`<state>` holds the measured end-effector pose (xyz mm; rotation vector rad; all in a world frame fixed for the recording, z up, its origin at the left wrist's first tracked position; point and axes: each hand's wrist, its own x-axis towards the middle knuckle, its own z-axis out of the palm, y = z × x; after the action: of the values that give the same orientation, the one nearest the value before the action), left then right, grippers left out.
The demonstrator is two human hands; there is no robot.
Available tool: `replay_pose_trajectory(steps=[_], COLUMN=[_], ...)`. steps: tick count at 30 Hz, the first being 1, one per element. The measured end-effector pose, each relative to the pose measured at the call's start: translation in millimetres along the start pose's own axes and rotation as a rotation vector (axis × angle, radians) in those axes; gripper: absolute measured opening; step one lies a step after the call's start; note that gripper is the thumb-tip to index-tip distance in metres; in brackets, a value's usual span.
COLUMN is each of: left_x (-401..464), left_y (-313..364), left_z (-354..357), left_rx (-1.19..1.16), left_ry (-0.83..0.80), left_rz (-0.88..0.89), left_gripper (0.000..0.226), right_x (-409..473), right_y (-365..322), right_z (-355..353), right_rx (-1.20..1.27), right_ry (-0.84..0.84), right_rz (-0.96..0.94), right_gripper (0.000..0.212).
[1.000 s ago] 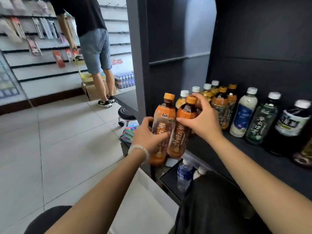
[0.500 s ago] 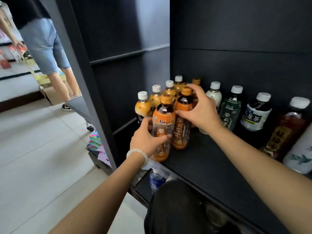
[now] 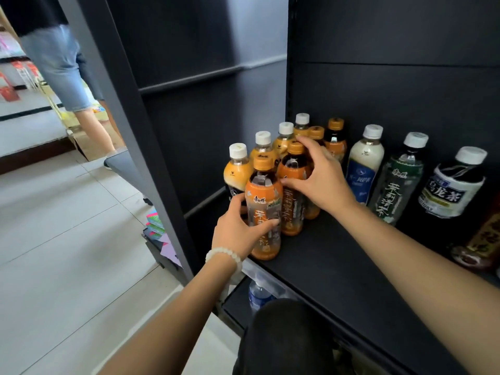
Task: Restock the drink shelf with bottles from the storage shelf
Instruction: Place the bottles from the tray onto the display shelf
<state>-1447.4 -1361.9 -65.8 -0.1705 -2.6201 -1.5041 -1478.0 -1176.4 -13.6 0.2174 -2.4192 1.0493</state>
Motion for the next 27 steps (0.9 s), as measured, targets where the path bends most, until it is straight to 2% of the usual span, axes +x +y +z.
replay_pose_trajectory(steps=[4,10,19,24,27], left_x=[-7,-10,-5,-6,-9], left_y=[0,-1,3,3,3], left_z=[-6,-1,10,9,4], left_rx=[0.092,0.127,0.093,0.122,0.241], left_ry=[-0.038,-0.058,-0.033,-0.034,-0.047], left_rz=[-0.021,-0.102,-0.121,-0.105,-0.075], left_gripper=[0.071,0.065,0.062,0.065,0.065], right_x=[3,-3,-7,-8,-14], right_y=[-5,-6,-6,-7,-9], right_z=[-6,-15,-3,-3,-6], right_rx=[-0.013,-0.039,-0.037,-0.012,-0.014], right_ry=[-0.036,-0.115,0.026,-0.002,-0.062], right_rz=[-0.003,0.025,0.012,0.017,0.051], right_gripper=[0.066,0.084,0.078,0.078,0.081])
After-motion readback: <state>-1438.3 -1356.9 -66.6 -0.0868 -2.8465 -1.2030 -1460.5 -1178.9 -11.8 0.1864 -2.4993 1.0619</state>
